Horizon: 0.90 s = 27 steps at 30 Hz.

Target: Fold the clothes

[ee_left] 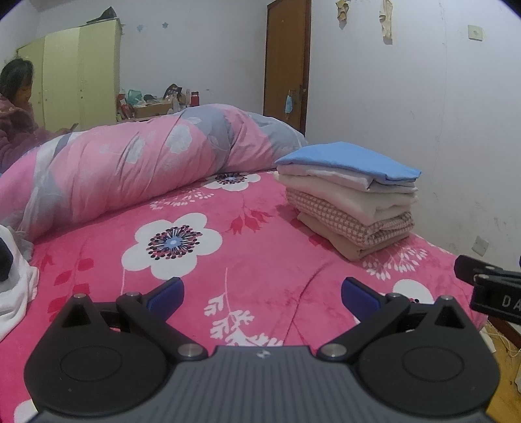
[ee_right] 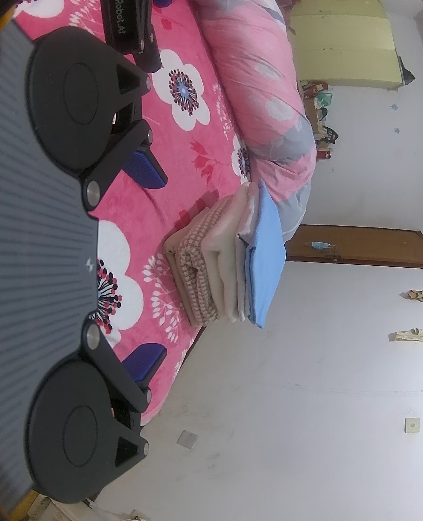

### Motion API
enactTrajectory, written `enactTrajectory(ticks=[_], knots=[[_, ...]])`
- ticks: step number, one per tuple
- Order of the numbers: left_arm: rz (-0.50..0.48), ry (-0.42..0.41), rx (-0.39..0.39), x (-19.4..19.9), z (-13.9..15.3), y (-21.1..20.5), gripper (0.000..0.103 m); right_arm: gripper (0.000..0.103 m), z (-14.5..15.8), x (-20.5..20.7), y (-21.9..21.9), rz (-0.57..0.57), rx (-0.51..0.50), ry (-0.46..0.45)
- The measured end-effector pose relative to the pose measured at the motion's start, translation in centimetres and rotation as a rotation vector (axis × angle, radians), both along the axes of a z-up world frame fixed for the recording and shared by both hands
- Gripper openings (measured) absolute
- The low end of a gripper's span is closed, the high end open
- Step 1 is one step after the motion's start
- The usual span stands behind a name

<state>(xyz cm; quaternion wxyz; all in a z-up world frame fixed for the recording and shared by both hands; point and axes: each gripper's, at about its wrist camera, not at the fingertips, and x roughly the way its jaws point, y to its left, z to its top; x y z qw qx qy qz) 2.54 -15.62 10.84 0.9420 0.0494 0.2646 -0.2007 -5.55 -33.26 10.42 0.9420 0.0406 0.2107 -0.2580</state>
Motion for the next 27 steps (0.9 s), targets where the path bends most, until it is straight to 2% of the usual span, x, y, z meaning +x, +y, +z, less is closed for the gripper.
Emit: enactTrajectory(ticks=[27], knots=[[-0.019,-0.018,0.02,-0.4,0.3,-1.3,0.103,0.102,-0.1,-0.6,-0.9,-0.017,0.015,-0.011]])
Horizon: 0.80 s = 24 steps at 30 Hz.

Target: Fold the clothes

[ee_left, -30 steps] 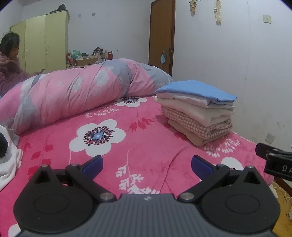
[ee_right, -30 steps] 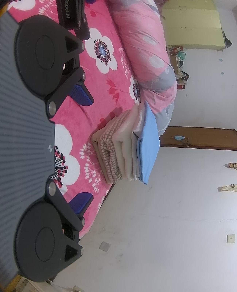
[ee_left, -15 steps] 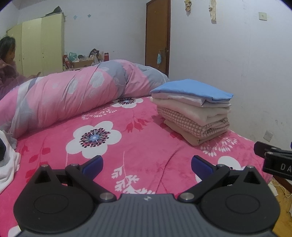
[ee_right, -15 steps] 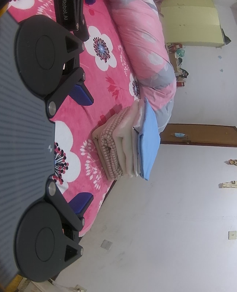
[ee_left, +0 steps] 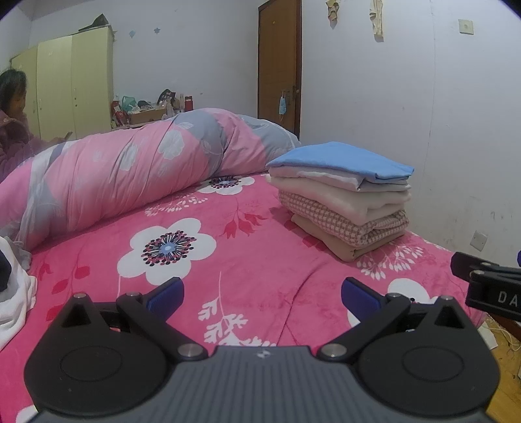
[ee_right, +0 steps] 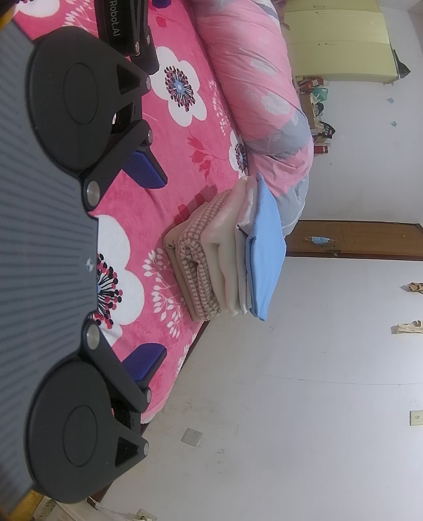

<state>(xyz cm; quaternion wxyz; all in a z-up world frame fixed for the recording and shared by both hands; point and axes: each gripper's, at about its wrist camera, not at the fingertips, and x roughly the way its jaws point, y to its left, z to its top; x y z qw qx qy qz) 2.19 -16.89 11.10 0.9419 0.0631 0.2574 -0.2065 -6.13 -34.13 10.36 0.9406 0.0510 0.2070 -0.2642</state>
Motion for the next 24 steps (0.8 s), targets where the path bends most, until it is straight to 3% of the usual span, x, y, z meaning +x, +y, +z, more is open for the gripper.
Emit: enactTrajectory(ticks=[24], knots=[[0.004,-0.002,-0.005,-0.07,0.11,0.33,0.103,0.102,0.18,0.16,0.4,0.005,-0.005,0.001]])
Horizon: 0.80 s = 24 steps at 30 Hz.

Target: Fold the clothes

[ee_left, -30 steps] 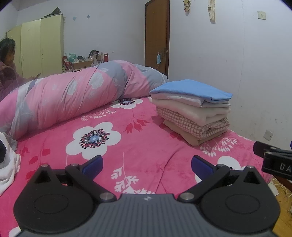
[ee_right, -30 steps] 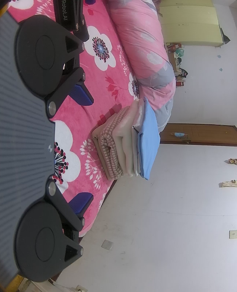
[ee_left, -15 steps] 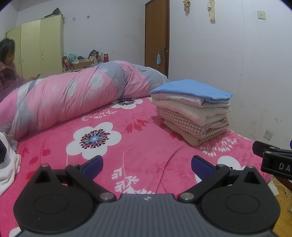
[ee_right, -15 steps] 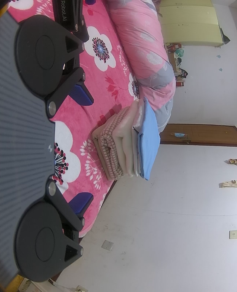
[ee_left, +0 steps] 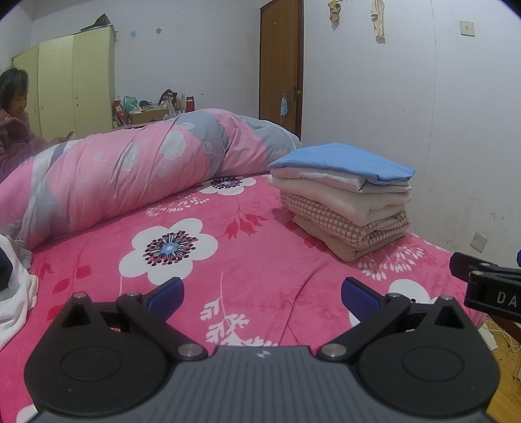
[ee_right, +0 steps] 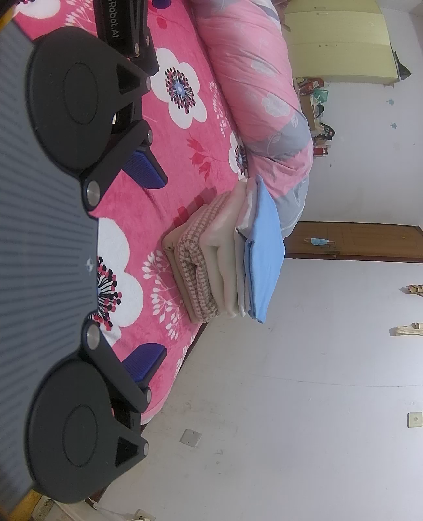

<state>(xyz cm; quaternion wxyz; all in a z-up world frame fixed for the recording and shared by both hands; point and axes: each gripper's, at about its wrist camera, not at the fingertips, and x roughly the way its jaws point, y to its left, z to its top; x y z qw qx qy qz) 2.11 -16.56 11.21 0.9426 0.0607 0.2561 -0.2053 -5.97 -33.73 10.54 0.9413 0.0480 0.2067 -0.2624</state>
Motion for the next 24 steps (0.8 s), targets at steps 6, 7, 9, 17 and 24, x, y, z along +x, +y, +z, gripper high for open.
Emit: enactTrajectory(ticks=[6,7,9,17,24], knots=[[0.005,-0.007,0.004,-0.05,0.02,-0.03,0.103,0.102,-0.01,0.06,0.07,0.001,0.001,0.001],[0.006,-0.006,0.004,-0.02,0.02,-0.02,0.103,0.102,-0.01,0.08,0.1,0.001,0.001,0.002],[0.006,-0.005,0.003,0.0,0.0,0.03,0.103,0.102,-0.02,0.04,0.12,0.002,0.0,0.002],[0.007,-0.004,0.002,-0.06,0.1,0.01,0.103,0.102,-0.02,-0.02,0.17,0.002,0.0,0.002],[0.007,-0.003,0.001,-0.05,0.08,0.07,0.103,0.102,-0.07,-0.05,0.23,0.001,0.001,0.0]])
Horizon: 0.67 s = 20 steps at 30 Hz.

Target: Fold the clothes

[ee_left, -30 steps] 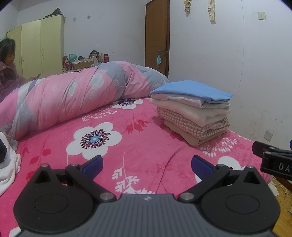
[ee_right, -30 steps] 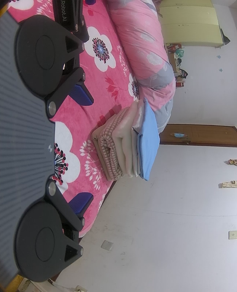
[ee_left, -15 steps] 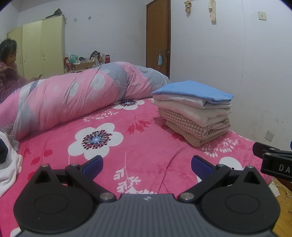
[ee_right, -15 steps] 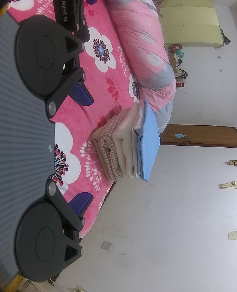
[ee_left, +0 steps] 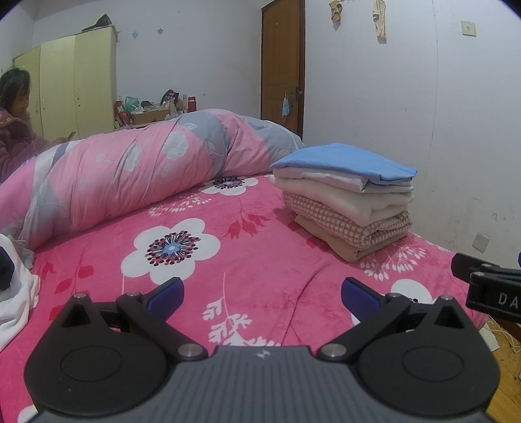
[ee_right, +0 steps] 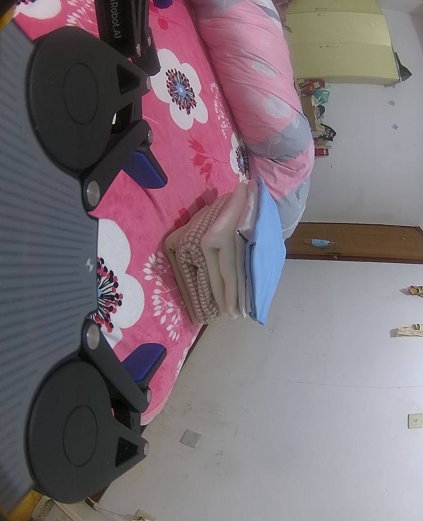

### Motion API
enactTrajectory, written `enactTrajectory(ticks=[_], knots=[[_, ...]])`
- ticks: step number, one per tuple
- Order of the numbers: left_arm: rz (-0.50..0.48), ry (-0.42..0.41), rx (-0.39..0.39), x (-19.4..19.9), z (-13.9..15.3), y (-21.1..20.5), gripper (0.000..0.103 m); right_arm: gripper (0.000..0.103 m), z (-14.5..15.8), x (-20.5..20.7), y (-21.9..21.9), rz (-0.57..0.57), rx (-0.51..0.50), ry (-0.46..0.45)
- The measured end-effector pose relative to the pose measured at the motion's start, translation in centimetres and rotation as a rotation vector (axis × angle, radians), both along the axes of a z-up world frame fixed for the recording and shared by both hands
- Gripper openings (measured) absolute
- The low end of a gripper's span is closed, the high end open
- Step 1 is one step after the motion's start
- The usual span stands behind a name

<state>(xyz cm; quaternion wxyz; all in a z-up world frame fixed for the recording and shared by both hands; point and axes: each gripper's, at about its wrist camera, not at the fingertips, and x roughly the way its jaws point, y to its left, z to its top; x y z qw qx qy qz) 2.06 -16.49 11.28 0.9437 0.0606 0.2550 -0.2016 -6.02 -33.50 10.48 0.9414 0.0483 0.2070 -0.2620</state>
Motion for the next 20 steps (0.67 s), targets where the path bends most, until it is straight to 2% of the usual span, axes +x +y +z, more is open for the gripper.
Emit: enactTrajectory(ticks=[20], knots=[[0.002,0.0,0.001,0.02,-0.15,0.12,0.103,0.102,-0.02,0.27,-0.11,0.009,0.001,0.004]])
